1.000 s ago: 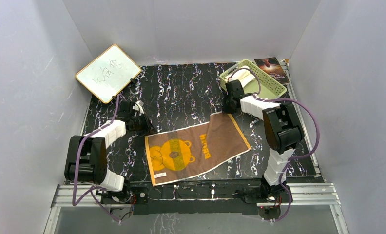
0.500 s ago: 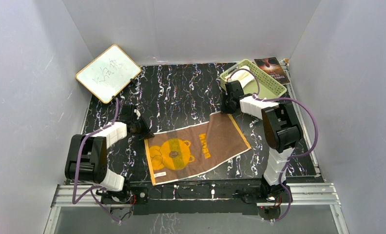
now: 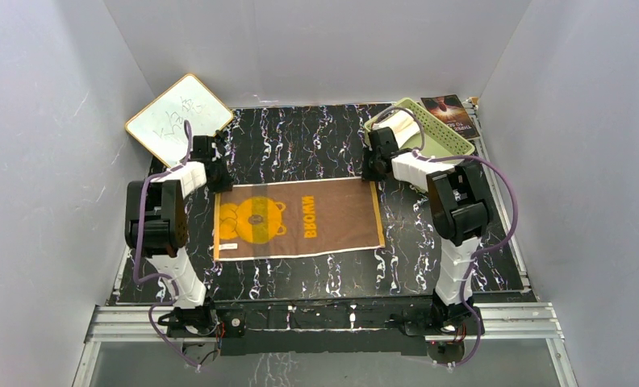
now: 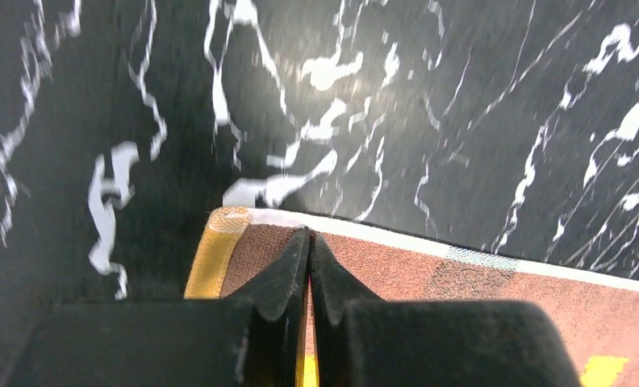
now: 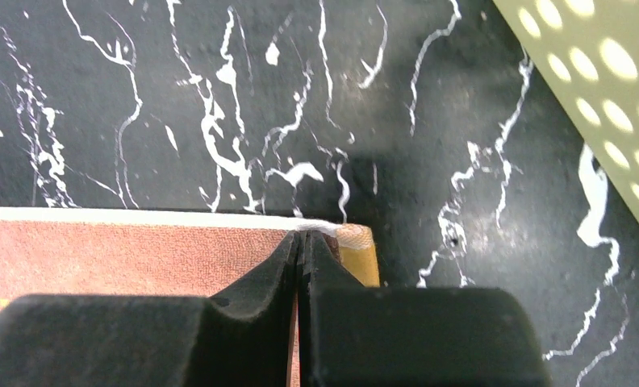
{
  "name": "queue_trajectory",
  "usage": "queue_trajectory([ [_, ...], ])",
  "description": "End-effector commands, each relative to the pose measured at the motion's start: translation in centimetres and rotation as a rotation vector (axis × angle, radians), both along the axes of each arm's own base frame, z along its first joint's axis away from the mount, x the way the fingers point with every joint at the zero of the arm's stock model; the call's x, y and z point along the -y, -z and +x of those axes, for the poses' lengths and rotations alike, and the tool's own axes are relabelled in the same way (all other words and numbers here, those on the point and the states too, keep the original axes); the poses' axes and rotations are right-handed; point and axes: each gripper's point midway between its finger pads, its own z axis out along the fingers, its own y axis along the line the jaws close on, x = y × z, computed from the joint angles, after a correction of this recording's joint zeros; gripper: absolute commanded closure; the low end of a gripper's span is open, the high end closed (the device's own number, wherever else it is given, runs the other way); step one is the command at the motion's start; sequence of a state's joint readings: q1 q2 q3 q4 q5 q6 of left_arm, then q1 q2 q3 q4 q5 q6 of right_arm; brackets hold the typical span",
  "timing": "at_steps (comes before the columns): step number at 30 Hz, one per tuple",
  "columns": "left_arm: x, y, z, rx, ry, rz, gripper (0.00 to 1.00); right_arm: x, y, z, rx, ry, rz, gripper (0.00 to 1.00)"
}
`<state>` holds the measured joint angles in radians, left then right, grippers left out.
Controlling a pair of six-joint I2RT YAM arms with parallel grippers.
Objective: Roll the towels
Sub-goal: Fold the towel at the center of the board.
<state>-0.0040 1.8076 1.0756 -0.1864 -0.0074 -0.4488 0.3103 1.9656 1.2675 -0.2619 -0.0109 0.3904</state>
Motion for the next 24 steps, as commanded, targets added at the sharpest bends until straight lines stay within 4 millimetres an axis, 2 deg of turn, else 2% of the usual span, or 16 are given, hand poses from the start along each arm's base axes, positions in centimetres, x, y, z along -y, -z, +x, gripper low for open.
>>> queue_trajectory([
  [1, -1.2, 1.4, 0.3, -0.056, 0.123, 0.066, 1.00, -0.2, 0.2, 1.1, -0.005, -0.026, -0.032, 1.00],
  [4, -0.5, -1.2, 2.4, 0.033, 0.202, 0.032, 1.00, -0.6, -2.5, 2.4, 0.055, -0.046, -0.024, 0.99],
  [6, -0.5, -3.3, 3.2, 0.079, 0.247, 0.011, 1.00, -0.5, -4.9, 2.9, 0.103, -0.053, -0.025, 0.87],
  [8, -0.8, -5.3, 3.3, 0.117, 0.271, 0.006, 0.82, -0.2, -6.8, 3.2, 0.147, -0.047, -0.033, 0.73],
  [11, -1.9, -6.8, 2.8, 0.145, 0.268, 0.038, 0.66, 0.2, -8.8, 3.1, 0.181, -0.029, -0.036, 0.60],
  [14, -3.7, -6.3, 1.7, 0.121, 0.241, 0.087, 0.60, 0.2, -9.6, 2.7, 0.180, -0.019, -0.026, 0.55],
  [18, -5.4, -4.8, 0.9, 0.078, 0.220, 0.112, 0.60, 1.0, -8.6, 2.2, 0.144, -0.012, -0.066, 0.54],
  [24, -4.7, -1.4, 0.1, 0.012, 0.286, 0.072, 0.65, 1.5, -8.2, 1.1, 0.122, -0.020, -0.092, 0.54],
])
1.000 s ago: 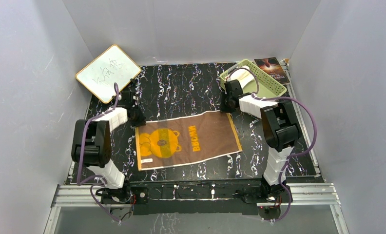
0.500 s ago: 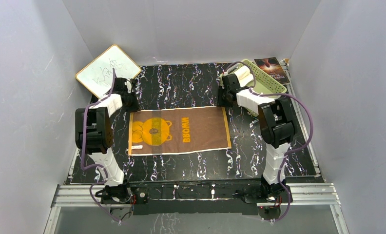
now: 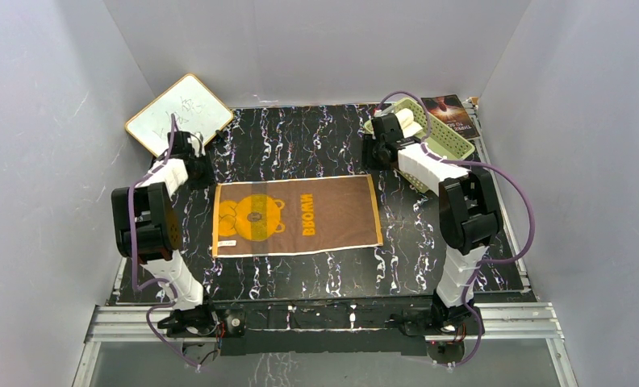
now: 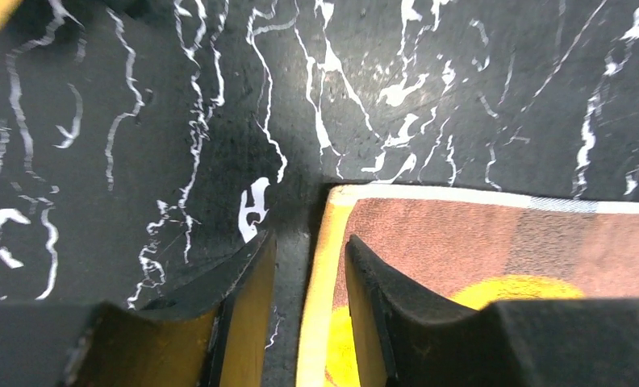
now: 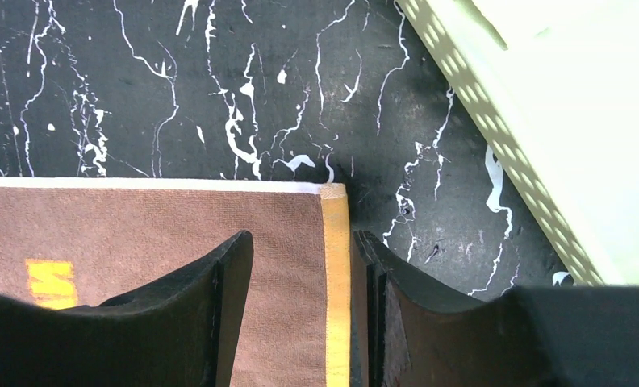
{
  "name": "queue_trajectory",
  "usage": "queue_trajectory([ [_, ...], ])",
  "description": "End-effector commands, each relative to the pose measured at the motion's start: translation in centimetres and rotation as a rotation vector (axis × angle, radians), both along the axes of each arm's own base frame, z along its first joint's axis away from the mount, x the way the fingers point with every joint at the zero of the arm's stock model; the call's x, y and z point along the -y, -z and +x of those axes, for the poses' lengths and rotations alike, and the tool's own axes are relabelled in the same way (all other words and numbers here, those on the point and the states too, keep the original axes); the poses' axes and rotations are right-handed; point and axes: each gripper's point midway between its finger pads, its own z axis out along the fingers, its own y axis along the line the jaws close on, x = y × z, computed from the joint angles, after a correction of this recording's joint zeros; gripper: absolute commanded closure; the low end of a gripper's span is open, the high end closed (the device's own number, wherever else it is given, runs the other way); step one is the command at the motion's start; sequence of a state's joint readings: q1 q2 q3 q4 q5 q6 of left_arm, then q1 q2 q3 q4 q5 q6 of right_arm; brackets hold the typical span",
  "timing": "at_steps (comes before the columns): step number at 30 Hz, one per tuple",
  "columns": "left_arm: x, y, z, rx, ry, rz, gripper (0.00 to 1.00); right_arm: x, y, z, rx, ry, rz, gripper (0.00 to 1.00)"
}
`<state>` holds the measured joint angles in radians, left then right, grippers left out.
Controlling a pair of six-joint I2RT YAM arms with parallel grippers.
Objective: Roll the towels
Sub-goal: Fold the towel at the center of the board.
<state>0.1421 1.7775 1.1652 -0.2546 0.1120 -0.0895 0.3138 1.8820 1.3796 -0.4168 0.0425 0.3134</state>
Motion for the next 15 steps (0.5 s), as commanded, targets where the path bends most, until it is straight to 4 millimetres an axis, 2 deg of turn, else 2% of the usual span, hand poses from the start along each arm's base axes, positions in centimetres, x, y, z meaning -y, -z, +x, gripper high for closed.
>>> queue_trajectory([
  [1, 0.9, 2.1, -1.1, -0.056, 0.075, -0.026, 0.65, 0.8, -2.3, 0.2, 0.056, 0.009, -0.020, 0.54],
  [7, 2.5, 2.1, -0.7, -0.028, 0.132, -0.098, 0.64, 0.8, -1.9, -0.4, 0.042, 0.001, -0.022, 0.54],
  [15, 1.5, 4.4, -1.4, -0.112, 0.107, -0.064, 0.66, 1.2, -1.2, -0.3, 0.042, 0.005, -0.047, 0.54],
])
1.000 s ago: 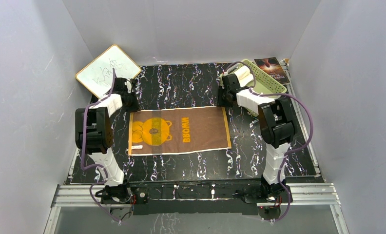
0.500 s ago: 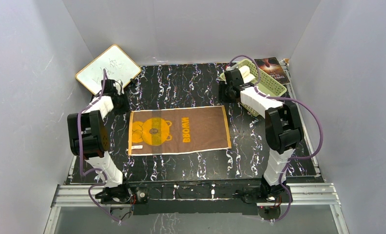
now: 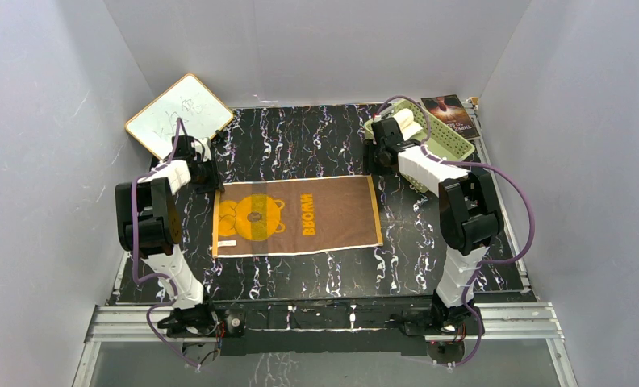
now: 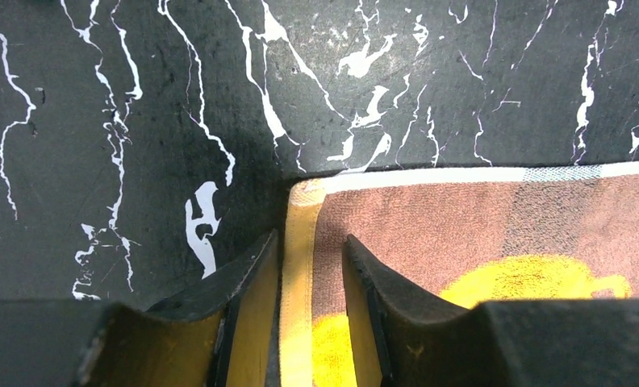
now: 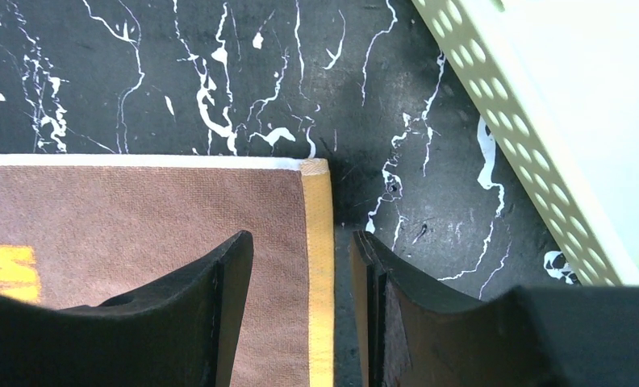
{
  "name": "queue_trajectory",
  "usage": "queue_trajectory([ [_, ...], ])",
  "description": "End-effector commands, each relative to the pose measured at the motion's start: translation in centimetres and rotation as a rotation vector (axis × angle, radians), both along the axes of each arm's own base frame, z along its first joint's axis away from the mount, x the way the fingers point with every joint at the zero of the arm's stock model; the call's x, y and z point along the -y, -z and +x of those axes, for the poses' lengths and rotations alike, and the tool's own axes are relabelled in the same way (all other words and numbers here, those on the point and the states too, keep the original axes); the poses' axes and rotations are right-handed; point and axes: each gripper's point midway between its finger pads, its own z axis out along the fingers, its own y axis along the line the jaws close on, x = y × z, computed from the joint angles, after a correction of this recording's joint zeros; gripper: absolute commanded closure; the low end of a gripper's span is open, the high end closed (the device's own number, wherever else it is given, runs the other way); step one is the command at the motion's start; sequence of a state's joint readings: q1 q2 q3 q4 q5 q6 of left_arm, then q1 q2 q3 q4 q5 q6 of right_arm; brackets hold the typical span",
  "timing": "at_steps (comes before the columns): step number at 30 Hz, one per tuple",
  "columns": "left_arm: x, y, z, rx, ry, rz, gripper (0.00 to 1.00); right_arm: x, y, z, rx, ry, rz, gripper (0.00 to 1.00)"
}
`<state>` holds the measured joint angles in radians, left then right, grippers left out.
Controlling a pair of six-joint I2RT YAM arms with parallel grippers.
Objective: Roll the towels
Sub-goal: Fold the towel at the center of the board.
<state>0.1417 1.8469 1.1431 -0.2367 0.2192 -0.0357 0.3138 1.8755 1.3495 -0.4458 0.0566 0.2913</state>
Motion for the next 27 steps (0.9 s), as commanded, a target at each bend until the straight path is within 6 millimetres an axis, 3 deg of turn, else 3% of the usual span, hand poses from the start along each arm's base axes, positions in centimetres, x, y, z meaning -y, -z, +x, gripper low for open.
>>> queue_trajectory([
  [1, -0.2, 1.4, -0.5, -0.056, 0.008, 0.008, 0.66, 0.5, -1.9, 1.2, 0.087, 0.014, -0.011, 0.54],
  [5, 0.0, 1.8, -0.4, -0.065, 0.009, -0.004, 0.72, 0.7, -0.1, 1.8, 0.069, 0.024, -0.033, 0.54],
  [7, -0.1, 2.1, -0.6, -0.083, 0.006, -0.002, 1.00, 0.9, 0.4, 2.2, 0.074, 0.031, -0.047, 0.54],
  [27, 0.0, 1.9, -0.9, -0.093, 0.010, -0.001, 1.00, 2.5, 7.1, 2.1, -0.013, 0.031, -0.174, 0.58],
])
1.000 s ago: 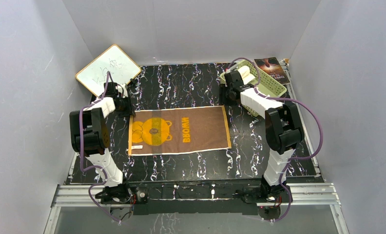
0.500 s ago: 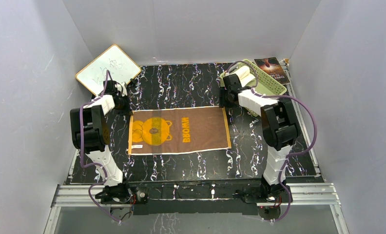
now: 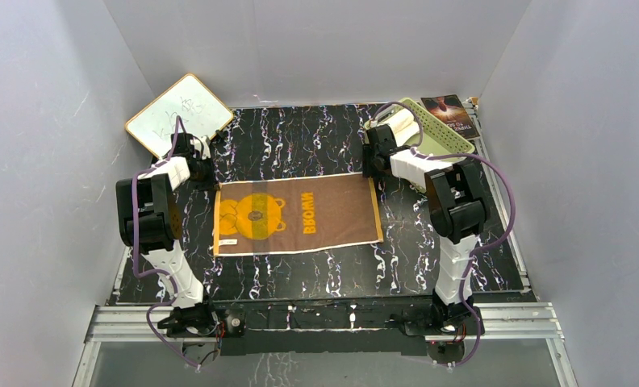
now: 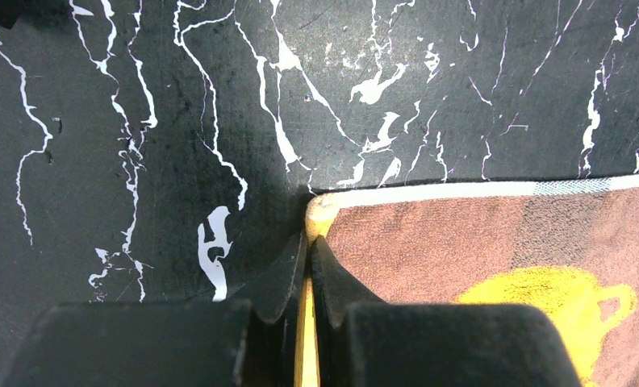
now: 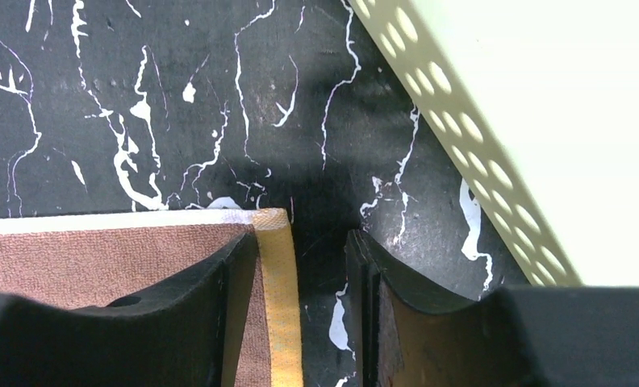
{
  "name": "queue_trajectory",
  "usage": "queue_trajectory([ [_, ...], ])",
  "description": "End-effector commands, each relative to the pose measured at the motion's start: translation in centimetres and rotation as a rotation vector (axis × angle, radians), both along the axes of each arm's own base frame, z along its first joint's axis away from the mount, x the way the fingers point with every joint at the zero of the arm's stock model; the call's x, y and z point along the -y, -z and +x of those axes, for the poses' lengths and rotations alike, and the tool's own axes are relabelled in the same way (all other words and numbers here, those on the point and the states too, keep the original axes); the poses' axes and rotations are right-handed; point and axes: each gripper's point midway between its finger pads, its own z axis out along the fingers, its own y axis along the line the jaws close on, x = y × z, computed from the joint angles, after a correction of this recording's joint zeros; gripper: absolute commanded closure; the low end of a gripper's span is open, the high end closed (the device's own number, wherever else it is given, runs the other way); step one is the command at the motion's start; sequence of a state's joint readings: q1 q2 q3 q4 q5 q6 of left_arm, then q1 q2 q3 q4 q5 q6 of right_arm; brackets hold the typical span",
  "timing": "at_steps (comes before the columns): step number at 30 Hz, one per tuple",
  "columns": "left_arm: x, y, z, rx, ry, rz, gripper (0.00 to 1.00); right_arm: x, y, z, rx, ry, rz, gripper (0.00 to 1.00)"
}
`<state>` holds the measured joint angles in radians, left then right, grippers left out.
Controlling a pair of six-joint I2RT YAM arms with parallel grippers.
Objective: Roll the towels
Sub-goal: Fold the towel at the center of the board.
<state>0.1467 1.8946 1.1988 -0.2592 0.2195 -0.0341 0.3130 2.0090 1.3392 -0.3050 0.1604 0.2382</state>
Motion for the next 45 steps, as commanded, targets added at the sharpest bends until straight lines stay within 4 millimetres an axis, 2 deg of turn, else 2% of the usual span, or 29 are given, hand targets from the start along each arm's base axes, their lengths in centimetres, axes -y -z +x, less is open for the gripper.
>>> queue_trajectory([
  [1, 0.3, 1.6, -1.9, -0.081, 0.014, 0.001, 1.00, 1.3, 2.7, -0.4, -0.046, 0.015, -0.074, 0.61],
  [6, 0.2, 1.3, -1.9, -0.074, 0.012, 0.006, 1.00, 1.7, 3.1, -1.0, -0.054, 0.007, -0.110, 0.78],
  [7, 0.2, 1.2, -1.9, -0.070, 0.011, 0.006, 1.00, 1.4, 3.0, -1.0, -0.054, 0.001, -0.102, 0.82],
  [9, 0.2, 0.8, -1.7, -0.057, 0.010, 0.008, 1.00, 0.8, 3.1, -1.3, -0.057, -0.015, -0.065, 0.98],
  [10, 0.2, 0.6, -1.6, -0.053, 0.009, 0.008, 1.00, 0.6, 3.0, -1.4, -0.058, -0.019, -0.051, 1.00],
  [12, 0.2, 0.0, -1.4, -0.032, 0.010, 0.009, 1.00, 0.1, 2.5, -1.6, -0.057, -0.029, -0.023, 1.00],
  [14, 0.3, -0.8, -1.0, -0.006, 0.011, 0.004, 1.00, -0.2, 1.1, -1.2, -0.028, -0.033, -0.001, 1.00],
  [18, 0.4, -3.5, 0.6, 0.080, 0.005, -0.005, 1.00, -0.7, -3.7, 0.7, 0.078, -0.023, 0.025, 1.00],
  [22, -0.2, -6.2, 3.1, 0.183, -0.013, 0.014, 1.00, -1.6, -8.7, 3.1, 0.197, -0.014, 0.074, 1.00],
  [24, -0.5, -7.5, 4.3, 0.225, -0.016, 0.020, 1.00, -1.9, -10.6, 4.1, 0.238, -0.013, 0.090, 1.00],
  [27, -0.9, -9.8, 6.3, 0.304, -0.015, 0.018, 1.00, -2.1, -12.7, 5.4, 0.288, -0.004, 0.100, 1.00],
  [30, -1.5, -11.7, 8.0, 0.376, -0.016, 0.005, 1.00, -1.9, -13.6, 6.4, 0.310, 0.004, 0.097, 1.00],
  [33, -1.8, -12.6, 9.1, 0.410, -0.012, -0.023, 1.00, -1.6, -14.0, 6.9, 0.318, 0.016, 0.083, 1.00],
  [35, -1.7, -12.8, 9.0, 0.420, -0.004, -0.043, 1.00, -1.3, -14.4, 6.6, 0.327, 0.021, 0.076, 1.00],
  [37, -1.3, -12.2, 8.1, 0.418, 0.003, -0.056, 1.00, -0.9, -14.6, 6.0, 0.339, 0.025, 0.075, 1.00],
  [41, -0.8, -10.3, 5.3, 0.388, -0.003, -0.073, 1.00, -0.1, -14.4, 3.8, 0.360, 0.041, 0.085, 1.00],
  [43, -0.6, -9.2, 3.7, 0.364, -0.012, -0.082, 1.00, 0.1, -13.3, 2.4, 0.343, 0.048, 0.095, 1.00],
  [44, -0.6, -8.6, 2.9, 0.350, -0.024, -0.079, 1.00, 0.2, -13.7, 1.6, 0.352, 0.055, 0.114, 1.00],
  [45, -0.7, -8.2, 2.1, 0.340, -0.035, -0.072, 1.00, 0.3, -12.9, 0.4, 0.332, 0.058, 0.128, 1.00],
])
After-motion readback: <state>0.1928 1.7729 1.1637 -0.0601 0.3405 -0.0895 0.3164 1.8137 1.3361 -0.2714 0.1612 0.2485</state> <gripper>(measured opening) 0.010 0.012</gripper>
